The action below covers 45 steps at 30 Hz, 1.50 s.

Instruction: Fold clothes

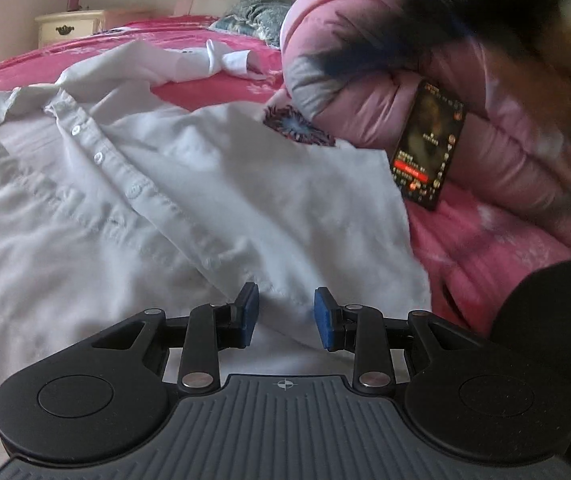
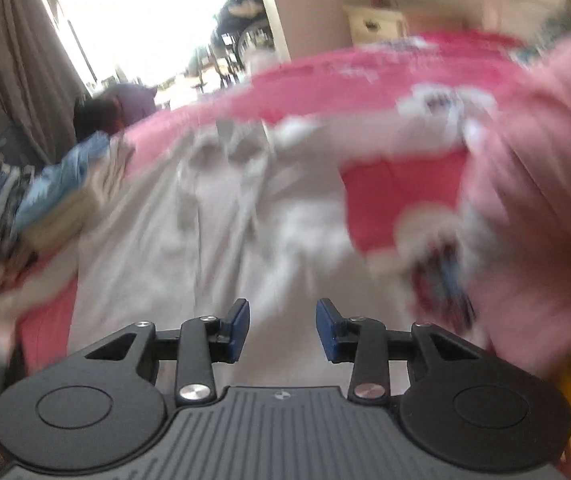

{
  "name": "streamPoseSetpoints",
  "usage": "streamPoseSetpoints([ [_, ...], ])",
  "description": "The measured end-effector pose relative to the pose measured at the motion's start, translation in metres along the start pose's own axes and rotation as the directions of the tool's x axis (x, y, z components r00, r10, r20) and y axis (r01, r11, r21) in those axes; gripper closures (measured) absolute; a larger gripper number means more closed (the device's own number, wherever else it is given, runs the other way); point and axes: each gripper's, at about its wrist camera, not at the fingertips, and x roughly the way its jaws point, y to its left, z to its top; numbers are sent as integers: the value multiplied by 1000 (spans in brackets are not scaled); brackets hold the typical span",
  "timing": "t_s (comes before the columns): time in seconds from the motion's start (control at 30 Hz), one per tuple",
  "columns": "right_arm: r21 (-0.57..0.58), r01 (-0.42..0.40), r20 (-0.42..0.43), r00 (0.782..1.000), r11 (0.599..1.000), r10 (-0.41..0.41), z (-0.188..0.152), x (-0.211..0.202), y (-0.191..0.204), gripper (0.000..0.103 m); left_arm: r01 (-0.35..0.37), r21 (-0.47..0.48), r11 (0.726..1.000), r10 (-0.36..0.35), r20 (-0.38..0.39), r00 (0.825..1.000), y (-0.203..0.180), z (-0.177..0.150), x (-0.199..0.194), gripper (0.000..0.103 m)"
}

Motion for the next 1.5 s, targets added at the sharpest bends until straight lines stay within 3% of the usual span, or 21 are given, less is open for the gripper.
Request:
streamPoseSetpoints([
  [0.1,-18,-23,16,1000,1000,23,42,59,17,64,1,-13,1000,-1,21,1000,1,-4,-1,72],
  [0.23,-175,50,13,999,983,-49,81,140,59,64,14,-33,999,-13,48,999,5,-8,-1,72],
  [0.3,-296,103,27,995,950,-99,93,173,80,64,19,-28,999,-17,65,998,5,-10,-1,72],
  [0.4,-469,171,60,985,867,-162,105,219,109,65,22,-29,999,-19,91,996,5,-14,-1,72],
  [0.53,-702,236,116,969,673,-219,99,274,142,65,33,-36,999,-29,124,992,6,-19,-2,71],
  [0.67,-878,252,165,957,406,-238,77,317,163,65,59,-45,997,-52,145,988,11,-23,-3,71],
  [0.7,-901,248,167,955,357,-243,73,326,164,65,68,-53,996,-60,149,987,13,-23,-3,71],
  [0.77,-929,244,172,951,279,-258,69,343,165,65,87,-70,994,-76,154,985,17,-24,-3,71],
  [0.83,-936,256,191,946,243,-263,69,355,164,65,103,-84,991,-88,160,983,20,-25,-3,71],
  [0.87,-932,260,190,944,254,-269,73,360,163,66,108,-88,990,-93,163,982,21,-26,-3,71],
  [0.97,-882,270,163,944,387,-288,94,364,157,103,119,-94,988,-102,170,980,22,-27,-3,71],
  [1.03,-818,288,159,945,498,-286,110,360,151,103,124,-98,987,-106,172,979,23,-28,-3,71],
  [1.13,-636,292,170,956,714,-240,144,334,135,103,128,-100,987,-109,176,978,24,-28,-4,71],
  [1.23,-410,222,181,971,885,-160,179,300,113,103,130,-100,987,-111,177,978,24,-28,-4,71],
  [1.3,-281,130,189,979,951,-78,200,280,99,103,130,-98,987,-111,178,978,24,-29,-4,71],
  [1.37,-179,33,210,978,983,6,214,264,89,103,132,-97,986,-114,179,977,24,-29,-4,71],
  [1.5,-63,-162,232,957,985,172,232,249,84,103,139,-100,985,-120,181,976,25,-29,-5,71],
])
